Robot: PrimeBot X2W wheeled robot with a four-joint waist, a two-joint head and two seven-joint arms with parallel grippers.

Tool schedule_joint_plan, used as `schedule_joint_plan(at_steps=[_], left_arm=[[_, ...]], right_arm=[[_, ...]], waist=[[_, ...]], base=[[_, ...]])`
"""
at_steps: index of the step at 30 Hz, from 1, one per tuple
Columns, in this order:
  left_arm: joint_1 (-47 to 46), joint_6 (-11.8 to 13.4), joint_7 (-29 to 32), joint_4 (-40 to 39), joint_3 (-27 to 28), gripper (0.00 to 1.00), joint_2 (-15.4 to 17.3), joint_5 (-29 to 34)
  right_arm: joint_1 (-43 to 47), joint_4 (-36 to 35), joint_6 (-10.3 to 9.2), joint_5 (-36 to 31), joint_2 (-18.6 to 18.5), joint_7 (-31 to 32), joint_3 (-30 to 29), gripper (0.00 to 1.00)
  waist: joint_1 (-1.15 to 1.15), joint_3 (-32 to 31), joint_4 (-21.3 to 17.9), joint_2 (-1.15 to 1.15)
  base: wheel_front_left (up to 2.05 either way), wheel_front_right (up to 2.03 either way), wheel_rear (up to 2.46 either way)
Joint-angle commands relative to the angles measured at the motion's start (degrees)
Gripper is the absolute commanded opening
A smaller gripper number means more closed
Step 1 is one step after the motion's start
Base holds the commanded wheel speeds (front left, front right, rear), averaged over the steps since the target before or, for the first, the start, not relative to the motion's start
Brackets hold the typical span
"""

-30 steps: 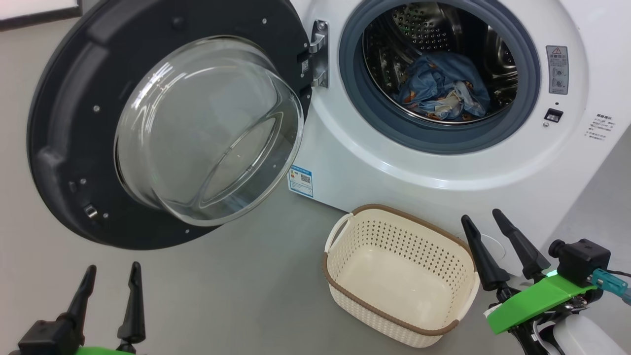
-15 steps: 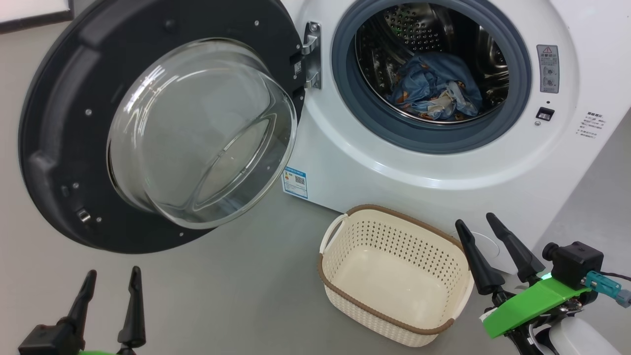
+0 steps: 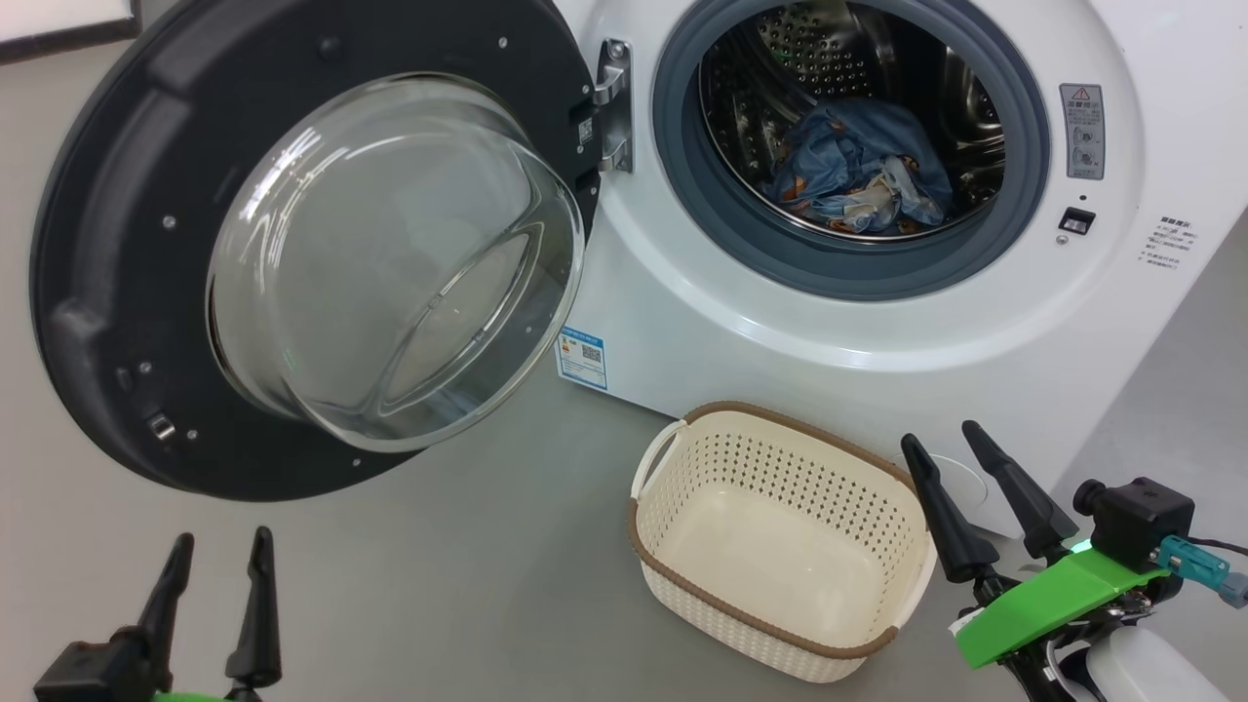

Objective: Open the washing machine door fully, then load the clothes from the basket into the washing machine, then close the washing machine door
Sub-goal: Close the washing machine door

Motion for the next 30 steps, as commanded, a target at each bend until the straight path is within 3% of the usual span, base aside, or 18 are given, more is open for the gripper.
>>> schedule_joint_plan(at_steps=[1,2,8,13,17,24,30], left_arm=[[-1.8,0.1,-0.1,-1.8,2.1,0.13,1.9,-0.4],[-1.9,0.0,-0.1,-1.9,2.1,0.00,1.9,-0.5],[-6.3,-2.0,-0.6,-7.9,4.9,0.00,4.3,-2.2],[-13.6,-4.1,1.4,-14.7,10.9,0.00,8.1,-8.3],[-20.2,-5.9,3.8,-15.0,16.1,0.00,10.6,-15.3],[-30.9,-9.0,9.8,-2.8,24.0,0.00,11.6,-32.5],[-39.2,-9.7,16.4,13.0,29.5,0.00,15.9,-42.7]], right_arm=[[0.3,-1.2,0.31,0.9,-0.8,-0.5,0.5,1.00],[0.3,-1.2,0.31,0.9,-0.8,-0.5,0.5,1.00],[0.7,-1.3,0.31,0.9,-1.0,-0.5,0.0,1.00],[0.4,-1.4,0.31,0.8,-1.6,-0.5,0.0,1.00],[0.0,-1.2,0.31,0.7,-2.0,-0.5,0.7,1.00],[-1.0,-0.8,0.31,0.7,-3.6,-0.5,1.6,1.00],[-2.7,-0.8,0.31,0.6,-4.9,-0.5,2.7,1.00]], waist=[[0.00,0.0,0.0,0.00],[0.00,0.0,0.0,0.00],[0.00,0.1,0.5,0.00],[0.00,0.6,0.4,0.00],[0.00,1.3,-0.6,0.00],[0.00,3.1,-3.3,0.00],[0.00,4.8,-6.5,0.00]], base=[[0.00,0.00,0.00],[0.00,0.00,0.00],[0.00,0.00,0.00],[0.00,0.00,0.00],[0.00,0.00,0.00],[0.00,0.00,0.00],[0.00,0.00,0.00]])
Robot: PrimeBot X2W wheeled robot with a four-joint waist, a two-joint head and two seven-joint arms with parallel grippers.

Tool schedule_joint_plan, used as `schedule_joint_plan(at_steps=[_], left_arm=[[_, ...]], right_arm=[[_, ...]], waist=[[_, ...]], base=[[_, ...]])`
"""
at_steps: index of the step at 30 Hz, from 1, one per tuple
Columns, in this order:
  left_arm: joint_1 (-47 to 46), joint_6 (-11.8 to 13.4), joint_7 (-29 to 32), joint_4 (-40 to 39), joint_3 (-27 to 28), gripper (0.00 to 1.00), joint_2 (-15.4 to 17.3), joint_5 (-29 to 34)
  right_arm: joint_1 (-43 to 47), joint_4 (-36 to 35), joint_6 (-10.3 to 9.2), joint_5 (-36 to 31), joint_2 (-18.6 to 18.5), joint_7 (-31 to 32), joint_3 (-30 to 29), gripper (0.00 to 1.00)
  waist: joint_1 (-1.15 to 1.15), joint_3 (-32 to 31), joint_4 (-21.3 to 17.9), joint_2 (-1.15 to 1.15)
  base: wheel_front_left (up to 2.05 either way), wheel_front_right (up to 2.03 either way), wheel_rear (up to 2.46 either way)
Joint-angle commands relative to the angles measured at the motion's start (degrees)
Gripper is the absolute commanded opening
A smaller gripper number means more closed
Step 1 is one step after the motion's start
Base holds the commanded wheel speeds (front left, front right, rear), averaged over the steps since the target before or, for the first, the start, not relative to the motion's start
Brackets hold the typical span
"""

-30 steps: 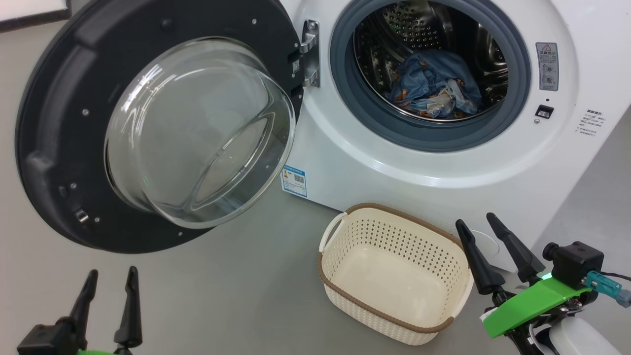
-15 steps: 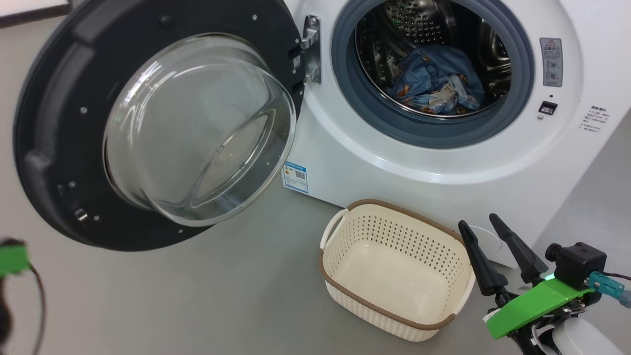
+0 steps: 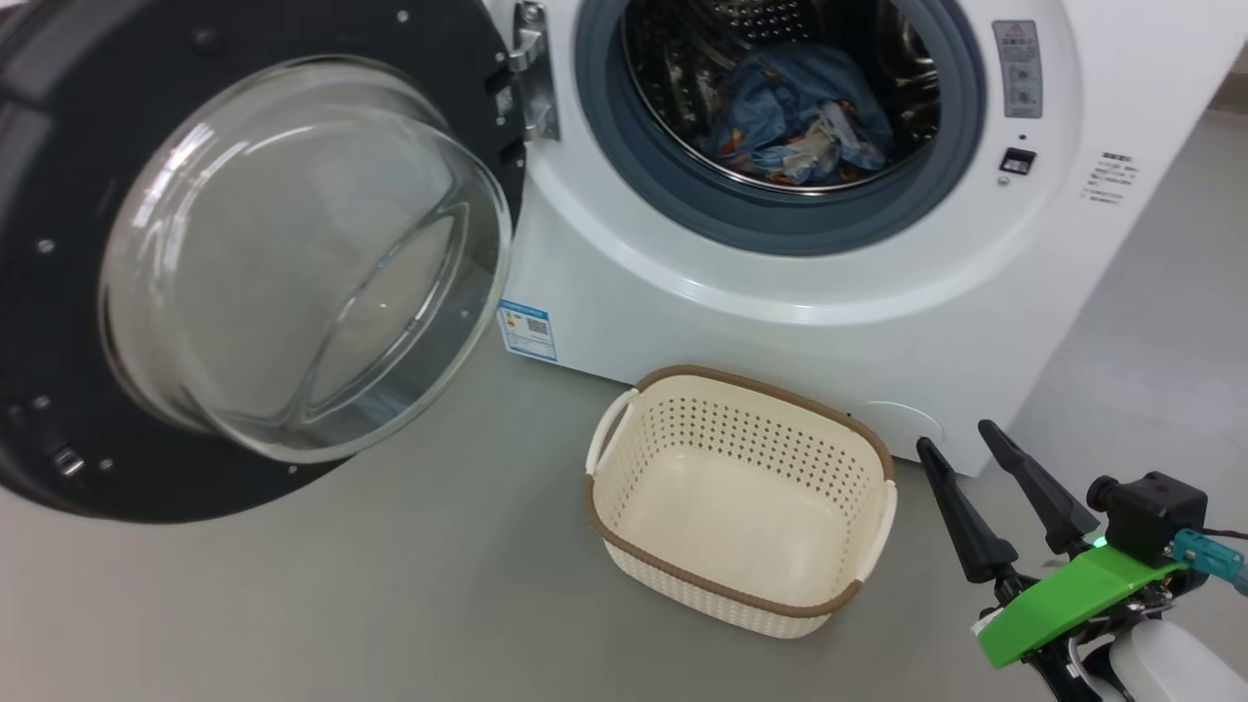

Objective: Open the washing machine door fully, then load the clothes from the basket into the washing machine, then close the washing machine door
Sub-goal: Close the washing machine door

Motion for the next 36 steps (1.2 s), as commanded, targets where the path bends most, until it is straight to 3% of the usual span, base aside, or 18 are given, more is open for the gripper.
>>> schedule_joint_plan(at_steps=[1,6,12,25,36], left_arm=[[-2.3,0.2,1.7,1.5,2.2,0.00,4.6,-1.1],[-4.4,1.1,7.4,16.0,7.5,0.00,8.9,-7.4],[-4.4,-0.1,9.3,28.0,15.3,0.00,11.0,-14.5],[-5.8,-1.8,19.3,38.0,13.3,0.00,11.1,-15.7],[-3.4,-3.1,34.8,38.1,8.5,0.00,10.7,-14.6]], right_arm=[[-2.4,-1.3,0.31,0.6,-1.3,-0.5,0.9,1.00],[-3.3,-1.1,0.31,0.5,-2.0,-0.5,1.4,1.00],[-3.4,-1.2,0.31,0.3,-3.3,-0.5,0.9,1.00],[-5.1,-1.7,0.31,0.2,-5.3,-0.2,1.6,1.00],[-4.6,-0.8,0.31,0.4,-4.8,-0.2,1.7,1.00]], waist=[[0.00,1.4,-2.2,0.00],[0.00,3.1,-5.4,0.00],[0.00,4.7,-7.9,0.00],[0.00,6.9,-8.9,0.00],[0.00,5.8,-8.3,0.00]], base=[[0.00,0.00,0.00],[0.00,0.00,0.00],[0.00,0.00,0.00],[0.00,0.00,0.00],[0.00,0.00,0.00]])
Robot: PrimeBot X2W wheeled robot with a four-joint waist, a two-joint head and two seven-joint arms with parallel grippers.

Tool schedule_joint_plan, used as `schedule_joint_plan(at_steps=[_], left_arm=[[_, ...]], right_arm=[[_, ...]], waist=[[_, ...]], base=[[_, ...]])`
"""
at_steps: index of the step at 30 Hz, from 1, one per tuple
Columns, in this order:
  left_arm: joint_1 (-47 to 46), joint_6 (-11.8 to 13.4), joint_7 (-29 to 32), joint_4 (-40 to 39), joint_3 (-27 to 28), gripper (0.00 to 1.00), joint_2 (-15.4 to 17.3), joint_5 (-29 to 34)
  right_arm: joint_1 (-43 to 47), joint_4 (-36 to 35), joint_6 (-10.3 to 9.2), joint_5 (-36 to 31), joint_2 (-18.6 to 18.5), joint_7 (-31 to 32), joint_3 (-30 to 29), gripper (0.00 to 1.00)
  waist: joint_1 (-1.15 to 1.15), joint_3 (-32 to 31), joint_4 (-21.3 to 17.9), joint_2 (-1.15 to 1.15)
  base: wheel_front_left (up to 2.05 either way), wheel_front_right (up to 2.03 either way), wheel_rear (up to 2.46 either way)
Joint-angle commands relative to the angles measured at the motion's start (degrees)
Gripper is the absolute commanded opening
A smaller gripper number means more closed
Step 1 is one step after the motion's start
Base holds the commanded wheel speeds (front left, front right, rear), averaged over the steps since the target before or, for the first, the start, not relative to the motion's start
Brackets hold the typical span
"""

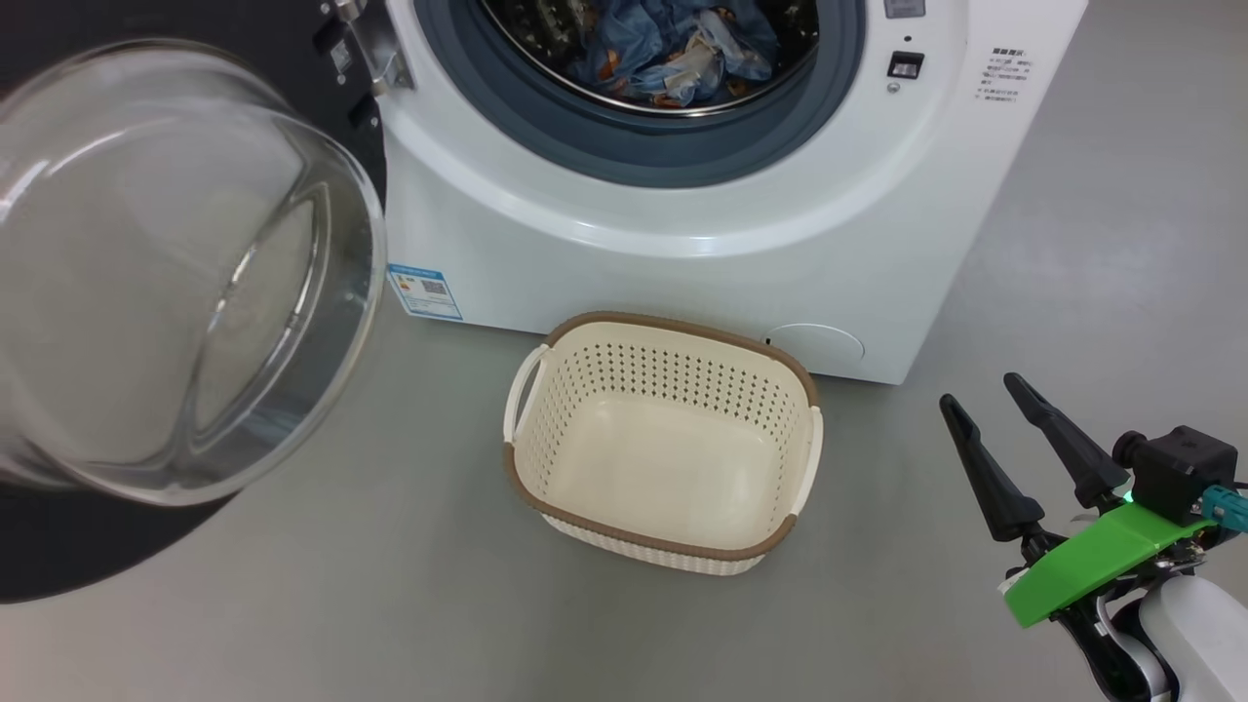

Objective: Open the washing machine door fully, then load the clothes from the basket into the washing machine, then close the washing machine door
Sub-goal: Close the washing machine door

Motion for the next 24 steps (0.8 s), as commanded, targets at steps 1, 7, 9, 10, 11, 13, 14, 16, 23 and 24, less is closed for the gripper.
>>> schedule_joint_plan(at_steps=[1,7,9,10,11,13,14,16,23,24], left_arm=[[1.3,-0.6,3.5,-2.0,-0.8,0.00,2.0,0.3],[5.1,-0.8,11.4,-4.3,-2.7,0.00,0.5,0.2],[6.2,-0.8,14.1,-6.1,-3.3,0.00,-0.5,-0.2],[6.8,-0.9,15.5,-7.2,-3.5,0.00,-1.0,-0.5],[7.4,-0.9,16.9,-8.5,-3.9,0.00,-1.4,-0.6],[8.7,-0.9,19.1,-11.6,-4.4,0.00,-2.4,-1.1],[9.3,-0.9,20.1,-13.2,-4.4,0.00,-3.1,-1.6],[10.6,-0.9,22.4,-16.6,-4.7,0.00,-4.4,-2.4],[16.6,0.4,29.1,-29.4,-7.1,0.00,-9.7,-4.2],[17.4,1.0,29.9,-31.5,-7.3,0.00,-10.7,-4.8]], right_arm=[[-0.1,-1.0,0.31,0.4,-1.0,-0.3,0.3,1.00],[0.4,-0.7,0.31,1.2,-0.3,-0.4,1.2,1.00],[0.6,-0.5,0.31,1.4,0.0,-0.4,1.4,1.00],[0.7,-0.3,0.31,1.5,0.1,-0.4,1.5,1.00],[0.7,-0.2,0.31,1.6,0.3,-0.4,1.6,1.00],[0.9,-0.1,0.31,1.8,0.5,-0.4,1.8,1.00],[1.0,0.0,0.31,1.9,0.7,-0.5,1.9,1.00],[1.2,0.3,0.31,2.0,1.0,-0.5,2.1,1.00],[1.9,0.4,0.31,2.4,2.0,-0.5,1.5,1.00],[2.1,0.3,0.31,2.5,2.2,-0.5,1.3,1.00]], waist=[[0.00,-0.6,0.6,0.00],[0.00,-2.3,2.0,0.00],[0.00,-2.9,2.5,0.00],[0.00,-3.3,2.7,0.00],[0.00,-3.6,2.8,0.00],[0.00,-4.2,3.1,0.00],[0.00,-4.5,3.2,0.00],[0.00,-5.1,3.4,0.00],[0.00,-6.4,3.5,0.00],[0.00,-6.6,3.4,0.00]], base=[[0.00,0.00,0.00],[0.00,0.00,0.00],[0.00,0.00,0.00],[0.00,0.00,0.00],[0.00,0.00,0.00],[0.00,0.00,0.00],[0.00,0.00,0.00],[0.00,0.00,0.00],[0.00,0.00,0.00],[0.00,0.00,0.00]])
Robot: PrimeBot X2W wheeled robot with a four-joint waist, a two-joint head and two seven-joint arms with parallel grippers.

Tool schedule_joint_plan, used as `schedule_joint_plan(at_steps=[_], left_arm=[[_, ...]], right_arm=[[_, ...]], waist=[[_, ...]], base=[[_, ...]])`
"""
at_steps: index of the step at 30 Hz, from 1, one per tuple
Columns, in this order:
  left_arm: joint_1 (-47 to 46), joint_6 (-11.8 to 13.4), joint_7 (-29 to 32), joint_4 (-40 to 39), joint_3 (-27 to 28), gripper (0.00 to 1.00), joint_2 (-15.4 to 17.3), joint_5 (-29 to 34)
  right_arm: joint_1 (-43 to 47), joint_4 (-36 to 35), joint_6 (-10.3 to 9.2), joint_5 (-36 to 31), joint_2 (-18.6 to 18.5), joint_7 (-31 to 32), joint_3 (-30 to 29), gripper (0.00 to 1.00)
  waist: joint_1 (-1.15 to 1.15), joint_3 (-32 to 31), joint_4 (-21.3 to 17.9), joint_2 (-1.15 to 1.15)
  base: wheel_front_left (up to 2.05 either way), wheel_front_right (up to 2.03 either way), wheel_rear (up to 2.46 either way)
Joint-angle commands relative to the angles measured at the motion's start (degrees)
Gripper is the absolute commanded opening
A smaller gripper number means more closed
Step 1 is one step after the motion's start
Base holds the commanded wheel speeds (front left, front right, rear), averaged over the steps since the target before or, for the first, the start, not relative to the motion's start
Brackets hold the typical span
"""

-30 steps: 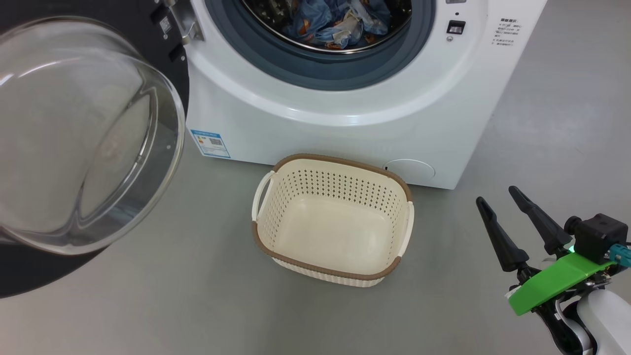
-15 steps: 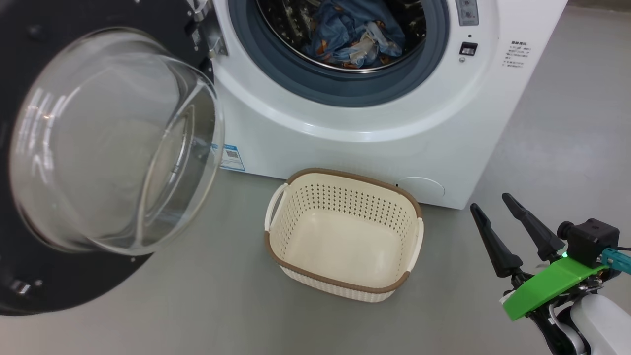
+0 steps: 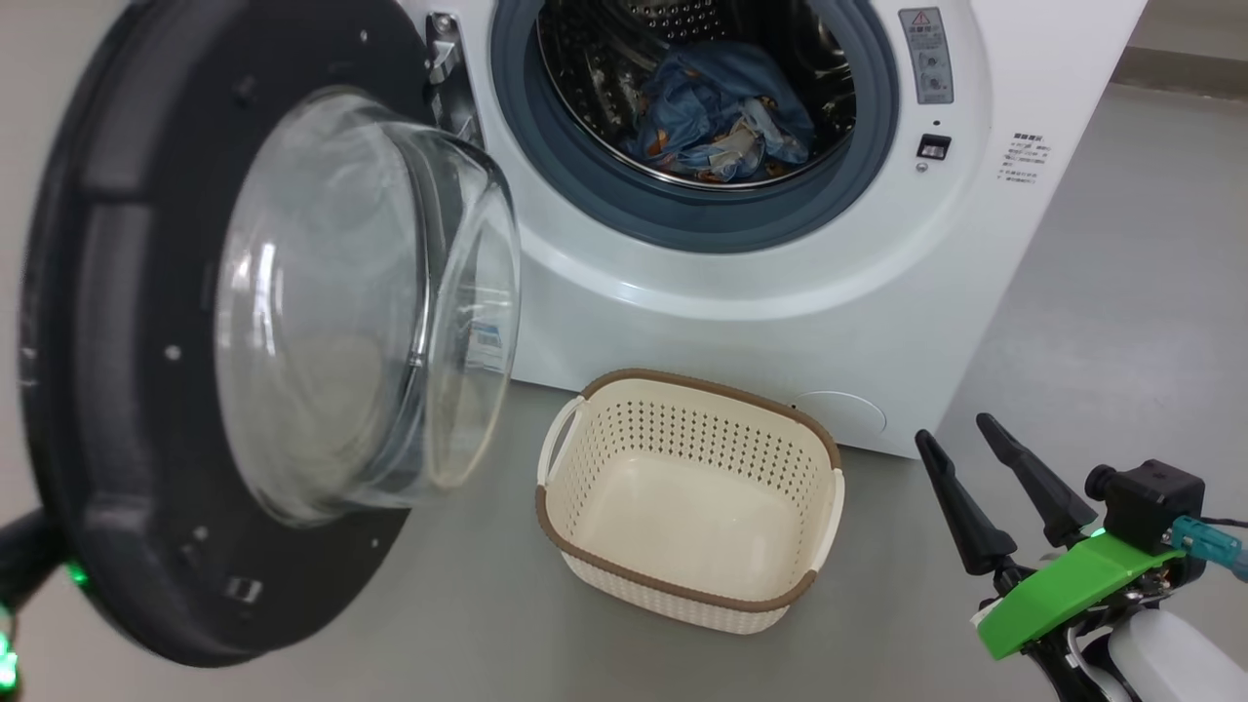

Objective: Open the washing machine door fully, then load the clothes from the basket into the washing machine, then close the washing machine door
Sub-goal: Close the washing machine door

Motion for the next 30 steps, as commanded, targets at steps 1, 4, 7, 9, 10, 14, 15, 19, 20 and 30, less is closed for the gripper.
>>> schedule_joint_plan(at_steps=[1,4,7,9,10,14,15,19,20,30], left_arm=[[0.8,1.0,2.0,-5.0,0.8,0.00,0.9,-1.4],[3.4,3.4,3.7,-12.5,-0.3,0.00,-2.0,-2.4],[6.1,6.1,4.6,-20.0,-1.3,0.00,-4.6,-3.0],[7.8,7.9,4.7,-24.2,-1.7,0.00,-6.4,-3.5],[8.6,8.6,4.8,-26.0,-2.0,0.00,-7.0,-3.6],[11.0,10.7,4.3,-31.3,-3.1,0.00,-9.3,-3.2],[11.3,11.1,4.0,-32.1,-3.4,0.00,-9.8,-3.0],[11.4,11.9,2.7,-33.4,-4.2,0.00,-11.4,-2.2],[11.4,11.9,2.7,-33.4,-4.2,0.00,-11.4,-2.2],[8.7,10.5,-0.8,-31.9,-4.9,0.00,-14.8,-1.4]], right_arm=[[0.4,-1.3,0.31,0.1,-0.2,-0.5,0.3,1.00],[0.8,-1.6,0.31,0.0,0.4,-0.5,-0.2,1.00],[0.9,-1.8,0.31,-0.2,1.2,-0.5,-0.6,1.00],[1.1,-1.9,0.31,-0.2,1.8,-0.5,-1.0,1.00],[1.1,-1.9,0.31,-0.2,2.1,-0.5,-1.2,1.00],[1.4,-2.1,0.31,-0.4,2.8,-0.5,-1.7,1.00],[1.4,-2.1,0.31,-0.5,2.9,-0.5,-1.8,1.00],[1.3,-2.4,0.31,-0.8,3.6,-0.5,-2.3,1.00],[1.3,-2.4,0.31,-0.8,3.6,-0.5,-2.3,1.00],[1.7,-3.1,0.31,-1.4,4.4,-0.5,-3.5,1.00]], waist=[[0.00,-0.4,-0.2,0.00],[0.00,-0.8,-0.8,0.00],[0.00,-1.1,-1.7,0.00],[0.00,-1.3,-2.6,0.00],[0.00,-1.3,-3.1,0.00],[0.00,-1.1,-5.4,0.00],[0.00,-1.1,-6.1,0.00],[0.00,-0.8,-9.3,0.00],[0.00,-0.8,-9.3,0.00],[0.00,0.1,-19.9,0.00]], base=[[0.00,0.00,0.00],[0.00,0.00,0.00],[0.00,0.00,0.00],[0.00,0.00,0.00],[0.00,0.00,0.00],[0.00,0.00,0.00],[0.00,0.00,0.00],[0.00,0.00,0.00],[0.00,0.00,0.00],[0.00,0.00,0.00]])
